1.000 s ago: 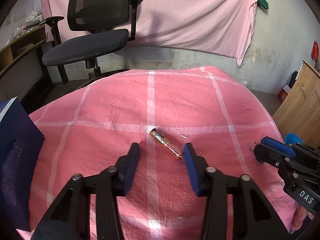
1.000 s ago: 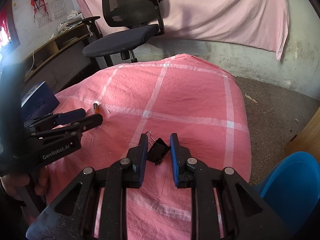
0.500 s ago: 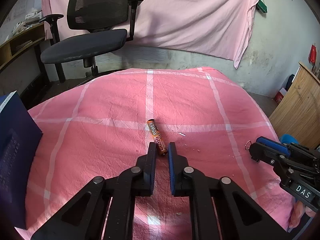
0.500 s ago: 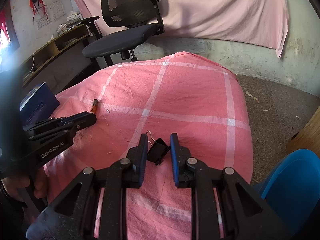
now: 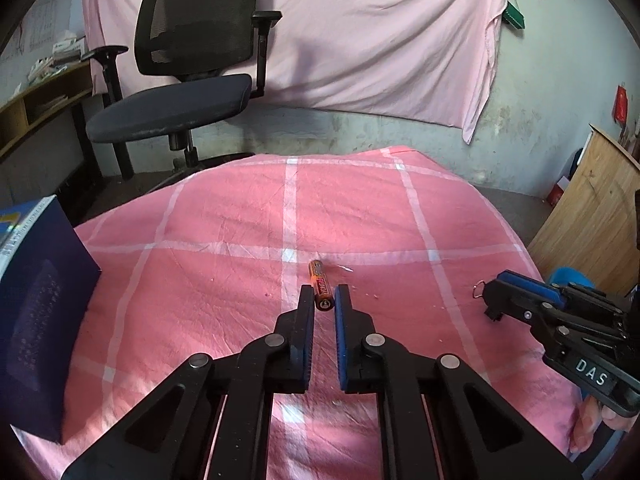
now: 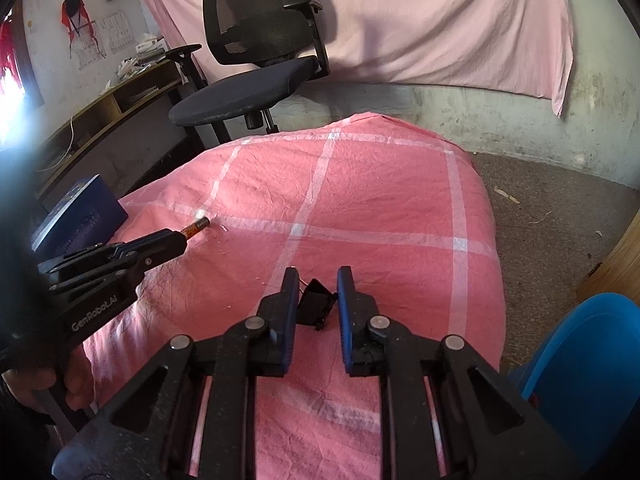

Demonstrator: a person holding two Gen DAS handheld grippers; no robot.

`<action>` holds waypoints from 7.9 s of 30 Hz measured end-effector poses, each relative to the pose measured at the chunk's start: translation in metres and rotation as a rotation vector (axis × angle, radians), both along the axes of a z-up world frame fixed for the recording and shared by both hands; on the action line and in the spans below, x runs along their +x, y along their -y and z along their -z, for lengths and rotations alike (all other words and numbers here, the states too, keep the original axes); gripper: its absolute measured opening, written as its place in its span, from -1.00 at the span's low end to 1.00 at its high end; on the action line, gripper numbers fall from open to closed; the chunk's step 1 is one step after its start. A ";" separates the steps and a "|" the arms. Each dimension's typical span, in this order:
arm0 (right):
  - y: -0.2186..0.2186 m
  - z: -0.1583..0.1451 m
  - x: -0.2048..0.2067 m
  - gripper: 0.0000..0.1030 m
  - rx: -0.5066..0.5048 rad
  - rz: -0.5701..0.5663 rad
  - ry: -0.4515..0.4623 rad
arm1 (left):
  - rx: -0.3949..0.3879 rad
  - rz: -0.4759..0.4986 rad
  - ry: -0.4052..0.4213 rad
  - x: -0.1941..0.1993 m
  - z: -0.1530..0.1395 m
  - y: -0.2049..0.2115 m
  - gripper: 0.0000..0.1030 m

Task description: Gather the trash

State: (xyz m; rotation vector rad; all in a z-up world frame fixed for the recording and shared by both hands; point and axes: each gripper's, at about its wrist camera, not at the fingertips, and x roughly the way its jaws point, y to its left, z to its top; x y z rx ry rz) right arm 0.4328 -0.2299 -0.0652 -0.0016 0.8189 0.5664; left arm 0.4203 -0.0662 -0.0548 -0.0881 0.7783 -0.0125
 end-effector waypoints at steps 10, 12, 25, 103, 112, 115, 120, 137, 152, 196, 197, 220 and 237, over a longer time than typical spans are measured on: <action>0.008 -0.005 -0.007 -0.39 0.028 0.013 0.020 | 0.016 -0.003 0.020 -0.009 -0.006 0.010 -0.86; 0.009 -0.007 -0.009 -0.39 0.036 0.013 0.029 | 0.018 -0.002 0.026 -0.011 -0.008 0.013 -0.86; 0.020 -0.019 -0.025 -0.39 0.083 0.010 0.084 | 0.007 0.019 0.052 -0.031 -0.009 0.018 -0.87; 0.281 -0.069 -0.153 -0.39 0.161 0.593 0.356 | -0.009 0.485 0.285 -0.099 -0.077 0.293 -0.87; 0.282 -0.051 -0.140 -0.38 0.142 0.582 0.258 | -0.032 0.488 0.199 -0.088 -0.056 0.293 -0.87; 0.283 -0.050 -0.137 -0.38 0.135 0.578 0.252 | -0.032 0.485 0.187 -0.085 -0.052 0.292 -0.87; 0.281 -0.047 -0.134 -0.36 0.126 0.577 0.234 | -0.019 0.481 0.164 -0.082 -0.046 0.291 -0.86; 0.279 -0.040 -0.126 -0.15 0.126 0.573 0.206 | -0.118 0.375 0.085 -0.067 -0.043 0.250 -0.39; 0.245 -0.082 -0.167 0.72 0.142 0.572 0.411 | -0.156 0.256 0.247 -0.110 -0.095 0.178 0.58; 0.064 -0.063 -0.392 1.00 0.083 0.460 0.599 | 0.022 0.060 0.472 -0.375 -0.072 -0.001 0.97; 0.064 -0.063 -0.392 1.00 0.082 0.461 0.597 | 0.023 0.061 0.472 -0.374 -0.071 -0.002 0.97; 0.070 -0.053 -0.392 1.00 0.088 0.461 0.577 | 0.019 0.042 0.462 -0.368 -0.066 -0.011 0.97; 0.070 -0.055 -0.394 1.00 0.097 0.463 0.582 | 0.019 0.042 0.462 -0.367 -0.064 -0.010 0.97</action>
